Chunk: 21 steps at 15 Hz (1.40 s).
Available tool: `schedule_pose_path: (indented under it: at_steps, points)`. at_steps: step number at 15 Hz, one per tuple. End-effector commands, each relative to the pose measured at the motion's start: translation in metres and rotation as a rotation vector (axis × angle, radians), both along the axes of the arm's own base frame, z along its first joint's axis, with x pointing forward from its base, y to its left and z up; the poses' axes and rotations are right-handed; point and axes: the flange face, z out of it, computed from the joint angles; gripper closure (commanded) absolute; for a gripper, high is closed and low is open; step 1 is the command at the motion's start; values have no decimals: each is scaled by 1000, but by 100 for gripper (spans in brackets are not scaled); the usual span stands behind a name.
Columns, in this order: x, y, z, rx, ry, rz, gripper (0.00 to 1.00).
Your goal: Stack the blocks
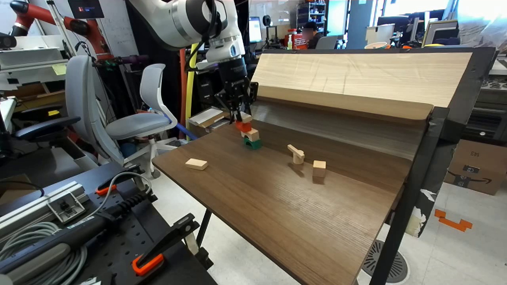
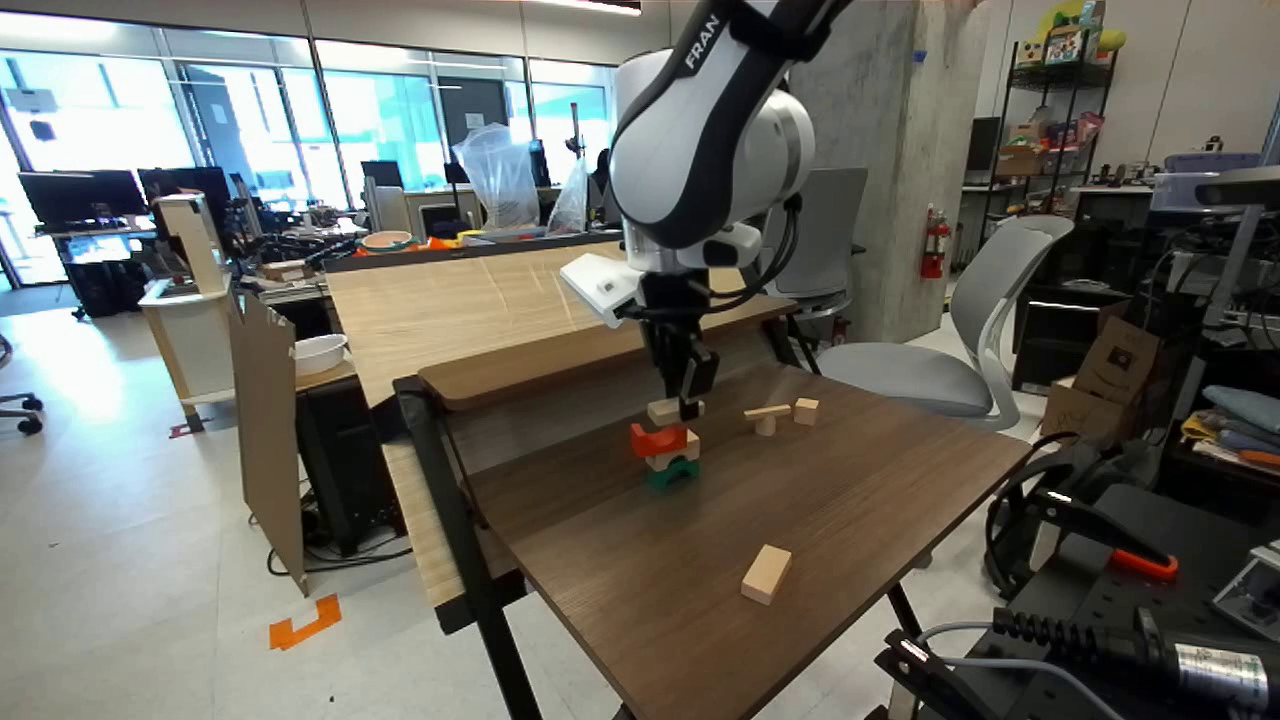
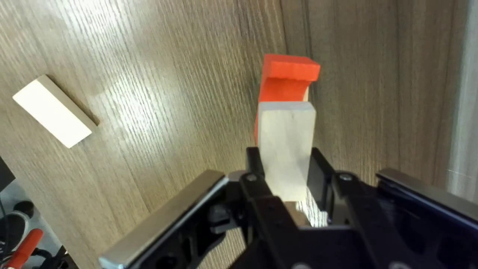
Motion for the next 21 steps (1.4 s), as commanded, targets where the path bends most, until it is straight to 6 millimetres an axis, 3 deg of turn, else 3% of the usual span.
schedule_pose_path:
  at_steps: [1,21]
  points:
    - [3,9,2,-11,19,-3,92]
    - [17,17,-3,-11,17,-7,92]
